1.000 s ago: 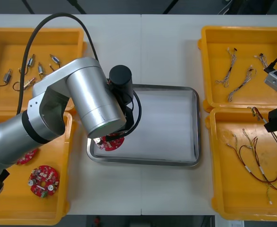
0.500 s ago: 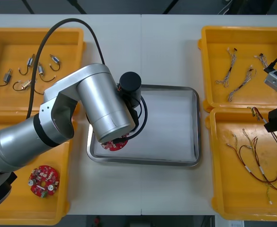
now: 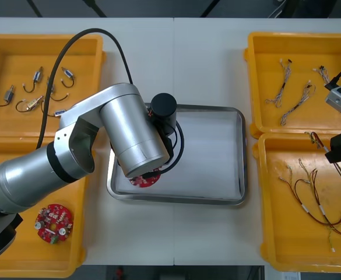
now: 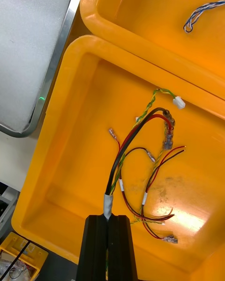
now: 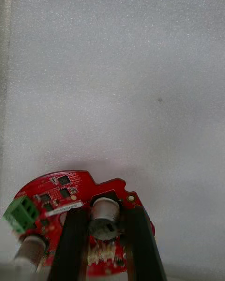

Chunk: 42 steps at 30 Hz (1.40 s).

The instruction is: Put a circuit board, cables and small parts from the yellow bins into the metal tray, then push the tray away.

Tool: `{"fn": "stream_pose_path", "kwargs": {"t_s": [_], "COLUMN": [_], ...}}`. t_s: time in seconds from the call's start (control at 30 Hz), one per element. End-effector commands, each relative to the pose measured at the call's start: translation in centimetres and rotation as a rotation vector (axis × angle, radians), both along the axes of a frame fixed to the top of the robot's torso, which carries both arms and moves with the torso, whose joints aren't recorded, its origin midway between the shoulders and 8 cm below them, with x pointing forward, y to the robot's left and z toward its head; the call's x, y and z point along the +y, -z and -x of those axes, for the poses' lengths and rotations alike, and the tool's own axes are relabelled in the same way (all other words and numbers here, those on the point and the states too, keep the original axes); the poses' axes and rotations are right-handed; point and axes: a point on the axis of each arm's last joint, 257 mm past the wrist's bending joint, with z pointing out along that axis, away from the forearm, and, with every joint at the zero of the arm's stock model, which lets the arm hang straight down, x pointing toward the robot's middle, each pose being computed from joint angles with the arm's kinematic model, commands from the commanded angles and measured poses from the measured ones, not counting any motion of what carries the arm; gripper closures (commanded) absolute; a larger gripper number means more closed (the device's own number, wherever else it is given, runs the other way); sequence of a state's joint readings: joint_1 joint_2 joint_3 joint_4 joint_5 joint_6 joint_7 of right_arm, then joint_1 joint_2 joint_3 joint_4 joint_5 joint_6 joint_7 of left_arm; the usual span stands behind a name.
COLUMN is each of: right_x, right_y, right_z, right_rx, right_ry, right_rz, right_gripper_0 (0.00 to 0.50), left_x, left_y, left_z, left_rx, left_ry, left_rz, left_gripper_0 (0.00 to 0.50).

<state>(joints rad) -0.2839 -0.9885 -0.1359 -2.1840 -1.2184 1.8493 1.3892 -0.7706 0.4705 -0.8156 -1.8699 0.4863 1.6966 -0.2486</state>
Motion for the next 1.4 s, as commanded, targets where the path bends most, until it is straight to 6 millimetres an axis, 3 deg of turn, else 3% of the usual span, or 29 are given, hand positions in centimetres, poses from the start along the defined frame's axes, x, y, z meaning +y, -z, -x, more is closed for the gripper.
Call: {"fn": "stream_pose_path", "kwargs": {"t_s": [0.03, 0.3, 0.57, 0.87, 1.13, 1.2, 1.23, 1.27, 1.4], "right_x": [1.3, 1.3, 1.3, 1.3, 1.3, 1.3, 1.2, 1.2, 1.9], "right_y": [-0.9, -0.9, -0.9, -0.9, -0.9, -0.9, 0.7, 0.7, 0.8], "right_z": [-0.2, -0.2, -0.2, -0.2, -0.2, -0.2, 0.8, 0.8, 0.9], "right_rx": [-0.025, -0.025, -0.025, -0.025, -0.025, -0.025, 0.023, 0.023, 0.015], "right_ry": [-0.019, -0.019, -0.019, -0.019, -0.019, -0.019, -0.018, -0.018, -0.046], "right_rz": [-0.014, -0.014, -0.014, -0.014, -0.014, -0.014, -0.015, -0.015, -0.009], "right_gripper_0": [0.5, 0.5, 0.5, 0.5, 0.5, 0.5, 0.5, 0.5, 0.5], "left_x": [-2.4, -2.1, -1.1, 1.9, 6.7, 7.8, 8.5, 8.5, 11.8], "left_y": [-1.6, -1.9, -4.8, -12.3, -19.1, -20.4, -21.1, -21.1, -23.5], "left_z": [-0.5, -1.0, -1.7, -0.1, 1.3, 1.6, 1.8, 1.8, 2.8], "left_rx": [-0.046, -0.069, -0.133, -0.117, -0.113, -0.12, -0.125, -0.125, -0.13], "left_ry": [-0.01, -0.013, 0.008, 0.026, 0.024, 0.024, 0.026, 0.026, 0.011], "left_rz": [0.051, 0.046, 0.027, 0.066, 0.118, 0.127, 0.127, 0.127, 0.112], "left_gripper_0": [0.075, 0.004, 0.0, 0.0, 0.0, 0.0, 0.0, 0.0, 0.0]}}
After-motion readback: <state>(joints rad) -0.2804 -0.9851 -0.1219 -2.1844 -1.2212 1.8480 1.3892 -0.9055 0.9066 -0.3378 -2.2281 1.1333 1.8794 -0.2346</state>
